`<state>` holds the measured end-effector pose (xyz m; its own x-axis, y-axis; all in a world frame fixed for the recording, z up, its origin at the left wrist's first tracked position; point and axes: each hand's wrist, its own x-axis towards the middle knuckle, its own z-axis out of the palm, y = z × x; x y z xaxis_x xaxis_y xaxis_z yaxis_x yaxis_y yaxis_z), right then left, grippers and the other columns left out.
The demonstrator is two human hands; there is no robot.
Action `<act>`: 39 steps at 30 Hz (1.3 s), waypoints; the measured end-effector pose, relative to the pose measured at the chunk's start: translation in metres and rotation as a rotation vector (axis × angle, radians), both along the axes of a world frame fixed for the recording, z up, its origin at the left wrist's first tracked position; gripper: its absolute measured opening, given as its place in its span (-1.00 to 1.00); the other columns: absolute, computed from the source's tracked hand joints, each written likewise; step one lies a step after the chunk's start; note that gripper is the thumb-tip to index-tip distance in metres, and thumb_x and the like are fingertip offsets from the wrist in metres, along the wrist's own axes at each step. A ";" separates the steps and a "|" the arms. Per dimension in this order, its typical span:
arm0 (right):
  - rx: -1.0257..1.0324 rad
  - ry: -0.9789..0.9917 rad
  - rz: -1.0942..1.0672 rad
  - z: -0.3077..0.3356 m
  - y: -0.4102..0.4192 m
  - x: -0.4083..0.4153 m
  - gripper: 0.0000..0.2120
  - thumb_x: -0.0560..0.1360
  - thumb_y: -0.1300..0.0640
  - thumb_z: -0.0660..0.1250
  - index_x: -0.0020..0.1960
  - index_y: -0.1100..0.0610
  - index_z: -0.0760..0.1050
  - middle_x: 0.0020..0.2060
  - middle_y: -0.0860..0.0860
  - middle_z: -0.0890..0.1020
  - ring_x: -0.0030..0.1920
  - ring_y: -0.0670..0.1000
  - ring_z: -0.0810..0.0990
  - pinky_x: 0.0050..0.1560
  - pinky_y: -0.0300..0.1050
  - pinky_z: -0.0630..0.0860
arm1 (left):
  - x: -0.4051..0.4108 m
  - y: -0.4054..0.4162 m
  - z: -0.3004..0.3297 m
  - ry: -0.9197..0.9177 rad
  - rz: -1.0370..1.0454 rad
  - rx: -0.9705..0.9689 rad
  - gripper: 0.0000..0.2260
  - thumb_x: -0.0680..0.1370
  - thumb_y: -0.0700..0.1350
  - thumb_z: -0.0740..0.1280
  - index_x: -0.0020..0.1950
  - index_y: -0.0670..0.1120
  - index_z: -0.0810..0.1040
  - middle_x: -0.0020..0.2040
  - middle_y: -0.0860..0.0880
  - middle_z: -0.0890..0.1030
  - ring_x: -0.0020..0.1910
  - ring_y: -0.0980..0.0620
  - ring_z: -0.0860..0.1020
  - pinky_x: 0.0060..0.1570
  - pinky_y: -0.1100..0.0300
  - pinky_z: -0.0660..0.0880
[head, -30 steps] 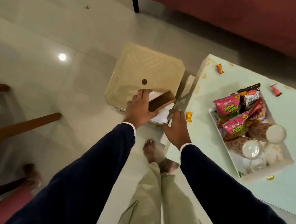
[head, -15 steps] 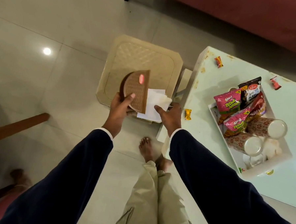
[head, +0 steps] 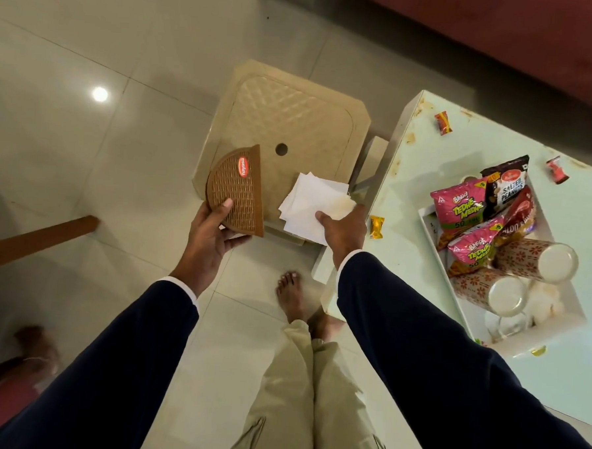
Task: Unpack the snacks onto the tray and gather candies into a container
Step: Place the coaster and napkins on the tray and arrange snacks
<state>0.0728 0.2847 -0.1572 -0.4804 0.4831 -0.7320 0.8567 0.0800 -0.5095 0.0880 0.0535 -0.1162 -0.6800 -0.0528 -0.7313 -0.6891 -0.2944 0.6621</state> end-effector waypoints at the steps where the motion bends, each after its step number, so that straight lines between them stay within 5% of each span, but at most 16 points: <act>1: -0.010 0.000 0.001 0.000 0.002 0.002 -0.33 0.42 0.11 0.56 0.40 0.09 0.29 0.28 0.09 0.51 0.26 0.17 0.52 0.20 0.09 0.59 | 0.002 0.002 0.000 0.002 0.005 -0.001 -0.66 0.65 0.00 0.30 0.41 0.00 0.45 0.24 -0.08 0.66 0.19 -0.19 0.67 0.26 -0.30 0.53; 8: -0.283 0.070 -0.157 0.027 0.032 0.017 -0.58 0.46 0.31 0.49 0.29 0.20 0.53 0.20 0.15 0.65 0.19 0.17 0.63 0.13 0.05 0.61 | 0.011 0.025 0.015 0.051 -0.112 -0.037 -0.61 0.62 -0.03 0.33 0.44 -0.05 0.45 0.26 -0.07 0.67 0.21 -0.17 0.66 0.16 -0.14 0.61; 11: -0.452 0.064 -0.168 0.054 0.055 0.035 -0.55 0.47 0.32 0.47 0.34 0.23 0.50 0.24 0.17 0.64 0.24 0.21 0.61 0.26 0.19 0.57 | 0.012 0.033 0.022 0.062 -0.177 -0.013 -0.57 0.59 -0.02 0.38 0.44 -0.06 0.45 0.26 -0.09 0.67 0.22 -0.16 0.65 0.20 -0.15 0.60; 17: -0.546 0.056 -0.180 0.109 0.117 0.093 -0.62 0.45 0.38 0.44 0.26 0.31 0.57 0.20 0.26 0.66 0.21 0.32 0.63 0.21 0.25 0.57 | 0.035 0.065 0.056 0.081 -0.228 -0.027 -0.55 0.56 -0.05 0.46 0.43 -0.05 0.46 0.25 -0.07 0.67 0.20 -0.12 0.67 0.19 -0.12 0.60; 20: -0.550 0.113 -0.161 0.136 0.154 0.125 -0.69 0.46 0.34 0.47 0.18 0.18 0.62 0.08 0.13 0.72 0.11 0.20 0.68 0.03 0.12 0.65 | 0.056 0.092 0.081 0.102 -0.278 -0.031 -0.51 0.51 -0.01 0.50 0.41 -0.04 0.49 0.25 -0.05 0.68 0.22 -0.11 0.66 0.10 0.01 0.65; 25: -0.468 0.186 0.033 0.178 0.240 0.173 -0.61 0.46 0.33 0.49 0.27 0.27 0.57 0.13 0.19 0.71 0.13 0.22 0.69 0.11 0.23 0.63 | 0.101 0.166 0.120 0.135 -0.300 -0.093 -0.49 0.34 0.11 0.55 0.27 0.11 0.57 0.15 0.05 0.70 0.15 -0.03 0.67 -0.05 0.14 0.63; 29: -0.266 0.264 0.280 0.223 0.330 0.207 -0.67 0.44 0.26 0.53 0.19 0.26 0.61 -0.01 0.09 0.71 -0.06 0.04 0.68 -0.12 -0.23 0.60 | 0.153 0.247 0.146 0.224 -0.408 -0.222 -0.38 0.30 0.13 0.59 0.32 0.04 0.56 0.15 0.02 0.71 0.12 0.00 0.68 0.05 0.09 0.64; 31: -0.174 0.291 0.338 0.251 0.372 0.217 -0.68 0.45 0.22 0.54 0.18 0.22 0.61 0.00 0.10 0.70 0.02 0.09 0.66 -0.01 -0.16 0.58 | 0.175 0.288 0.170 0.259 -0.479 -0.276 -0.37 0.28 0.14 0.59 0.31 0.04 0.56 0.14 0.02 0.70 0.11 0.05 0.68 0.12 0.06 0.62; 36: -0.049 0.456 0.446 0.358 0.455 0.221 -0.76 0.52 0.20 0.46 0.18 0.19 0.63 0.06 0.14 0.70 0.08 0.16 0.67 0.23 0.16 0.58 | 0.205 0.378 0.251 0.427 -0.694 -0.402 -0.51 0.25 0.21 0.57 0.14 0.23 0.56 0.10 0.13 0.59 0.05 0.27 0.62 0.02 0.35 0.50; 39: -0.124 0.594 0.532 0.432 0.477 0.215 -0.82 0.51 0.22 0.48 0.11 0.17 0.65 0.04 0.12 0.72 0.07 0.14 0.69 0.17 0.17 0.60 | 0.206 0.408 0.291 0.494 -0.753 -0.447 -0.46 0.25 0.26 0.56 0.19 0.25 0.53 0.15 0.15 0.56 0.13 0.22 0.59 0.15 0.22 0.54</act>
